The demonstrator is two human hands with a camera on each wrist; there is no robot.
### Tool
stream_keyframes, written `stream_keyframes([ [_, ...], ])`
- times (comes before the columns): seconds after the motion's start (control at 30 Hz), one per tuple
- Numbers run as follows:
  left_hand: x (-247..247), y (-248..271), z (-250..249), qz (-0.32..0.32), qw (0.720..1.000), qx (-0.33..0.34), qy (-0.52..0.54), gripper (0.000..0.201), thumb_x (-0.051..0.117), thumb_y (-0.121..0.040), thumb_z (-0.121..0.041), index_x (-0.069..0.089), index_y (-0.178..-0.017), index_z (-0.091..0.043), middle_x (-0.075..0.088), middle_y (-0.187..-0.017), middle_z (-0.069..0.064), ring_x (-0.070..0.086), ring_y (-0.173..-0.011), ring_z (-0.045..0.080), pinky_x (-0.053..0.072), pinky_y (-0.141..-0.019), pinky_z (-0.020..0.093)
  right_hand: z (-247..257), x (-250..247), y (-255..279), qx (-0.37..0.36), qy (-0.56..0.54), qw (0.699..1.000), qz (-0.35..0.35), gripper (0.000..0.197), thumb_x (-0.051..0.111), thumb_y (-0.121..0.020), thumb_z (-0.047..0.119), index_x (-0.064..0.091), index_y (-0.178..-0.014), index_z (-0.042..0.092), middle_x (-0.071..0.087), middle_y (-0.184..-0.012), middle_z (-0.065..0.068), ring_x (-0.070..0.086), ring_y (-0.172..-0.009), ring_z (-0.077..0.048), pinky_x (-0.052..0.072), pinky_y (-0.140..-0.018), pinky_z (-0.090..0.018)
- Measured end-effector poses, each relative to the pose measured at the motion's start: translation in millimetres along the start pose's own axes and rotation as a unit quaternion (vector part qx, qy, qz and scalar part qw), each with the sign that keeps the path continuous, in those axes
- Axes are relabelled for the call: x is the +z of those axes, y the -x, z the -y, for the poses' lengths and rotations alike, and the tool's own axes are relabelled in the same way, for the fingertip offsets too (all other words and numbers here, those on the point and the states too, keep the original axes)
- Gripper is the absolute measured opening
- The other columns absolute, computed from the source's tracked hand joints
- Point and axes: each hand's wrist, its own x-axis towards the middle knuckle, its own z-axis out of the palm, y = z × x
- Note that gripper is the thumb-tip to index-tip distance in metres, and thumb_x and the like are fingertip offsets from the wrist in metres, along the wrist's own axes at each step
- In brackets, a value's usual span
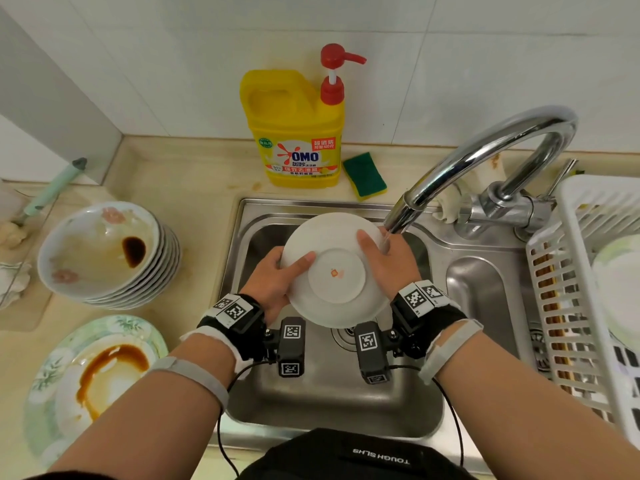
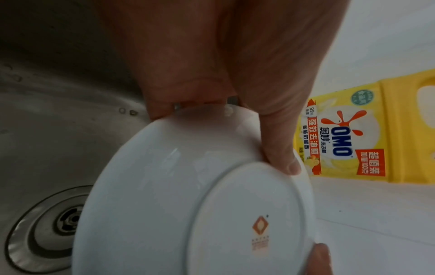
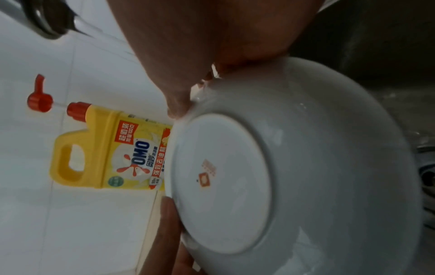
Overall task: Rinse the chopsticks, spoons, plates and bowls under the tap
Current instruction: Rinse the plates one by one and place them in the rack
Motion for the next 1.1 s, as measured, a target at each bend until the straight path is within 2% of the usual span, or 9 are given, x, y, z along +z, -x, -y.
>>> stream_keyframes([
  [0.1,-0.4,0.6,0.5,0.008,0.999,0.007,0.031,0.064,0.083,-0.073,-0.036,0.056,-0.127,-0.013,0.069,-0.126,0.009,0.068,-0.114,0.031,0.06,-0.084,0.049,-1.6,-3.5,-4.0,0.029,-0.011,0.999,-0.009,0.06,0.061,-0.091,0.061,0.048,-0.134,0.021,0.056,-0.133,-0.002,0.055,-0.123,-0.025,0.044,-0.108,-0.05],
  [0.27,0.4,-2.4,7.0,0.051,0.994,-0.016,0.091,0.058,0.076,-0.088,-0.033,0.054,-0.139,-0.017,0.068,-0.131,0.01,0.065,-0.121,0.032,0.057,-0.089,0.056,-8.6,-4.1,-7.2,0.067,-0.041,0.997,0.007,0.055,0.055,-0.092,0.066,0.046,-0.128,0.025,0.054,-0.124,0.002,0.054,-0.115,-0.023,0.044,-0.104,-0.045],
  [0.5,2.3,-1.4,0.5,-0.001,0.999,0.002,0.036,0.06,0.081,-0.077,-0.038,0.06,-0.128,-0.015,0.071,-0.124,0.004,0.064,-0.12,0.027,0.058,-0.081,0.036,-2.3,-10.3,-5.3,0.009,-0.026,1.0,0.001,0.057,0.057,-0.096,0.056,0.044,-0.139,0.021,0.05,-0.123,0.004,0.049,-0.114,-0.017,0.036,-0.095,-0.033],
  [0.63,1.9,-3.3,-3.7,-0.003,1.0,0.004,0.025,0.061,0.082,-0.074,-0.044,0.06,-0.126,-0.022,0.07,-0.125,0.003,0.065,-0.118,0.026,0.058,-0.078,0.038,5.4,-12.1,-6.9,-0.014,0.006,1.0,-0.013,0.05,0.065,-0.093,0.052,0.049,-0.129,0.022,0.051,-0.117,0.005,0.047,-0.11,-0.016,0.039,-0.097,-0.034],
  [0.77,-1.7,-2.4,-0.6,0.015,0.997,-0.005,0.078,0.053,0.077,-0.083,-0.036,0.056,-0.126,-0.014,0.072,-0.124,0.008,0.069,-0.113,0.028,0.06,-0.079,0.043,0.9,-12.7,-8.0,-0.019,0.024,0.999,-0.018,0.044,0.067,-0.09,0.054,0.058,-0.117,0.02,0.059,-0.101,0.008,0.056,-0.104,-0.019,0.044,-0.088,-0.035],
  [0.83,-2.0,-1.5,1.7,0.014,0.996,-0.005,0.089,0.049,0.074,-0.085,-0.035,0.055,-0.125,-0.013,0.072,-0.124,0.009,0.07,-0.112,0.028,0.06,-0.077,0.043,-4.4,-11.7,-8.5,-0.003,0.005,1.0,0.008,0.054,0.066,-0.09,0.058,0.057,-0.129,0.022,0.064,-0.123,0.001,0.058,-0.119,-0.023,0.048,-0.099,-0.042],
  [0.93,-1.1,-0.9,6.3,0.008,0.996,-0.02,0.089,0.048,0.073,-0.084,-0.037,0.055,-0.122,-0.014,0.072,-0.122,0.008,0.071,-0.109,0.027,0.061,-0.072,0.044,-5.7,-9.7,-6.5,0.021,-0.018,0.999,0.042,0.071,0.061,-0.092,0.061,0.038,-0.151,0.028,0.046,-0.153,-0.001,0.046,-0.139,-0.026,0.039,-0.115,-0.05],
  [1.0,-1.1,-2.1,9.7,0.009,0.995,-0.031,0.094,0.048,0.074,-0.082,-0.039,0.055,-0.119,-0.014,0.072,-0.122,0.008,0.07,-0.11,0.028,0.06,-0.073,0.046,-6.0,-9.6,-7.2,0.025,-0.012,0.999,0.04,0.07,0.06,-0.092,0.06,0.038,-0.151,0.028,0.046,-0.153,-0.001,0.047,-0.138,-0.027,0.04,-0.114,-0.049],
  [1.1,-2.0,-6.1,9.6,0.009,0.995,-0.038,0.097,0.059,0.076,-0.082,-0.04,0.055,-0.128,-0.01,0.07,-0.128,0.01,0.068,-0.115,0.031,0.059,-0.083,0.052,-5.5,-11.3,-7.0,0.017,-0.018,1.0,0.012,0.066,0.067,-0.089,0.057,0.048,-0.139,0.019,0.058,-0.134,-0.002,0.057,-0.121,-0.024,0.046,-0.098,-0.038],
])
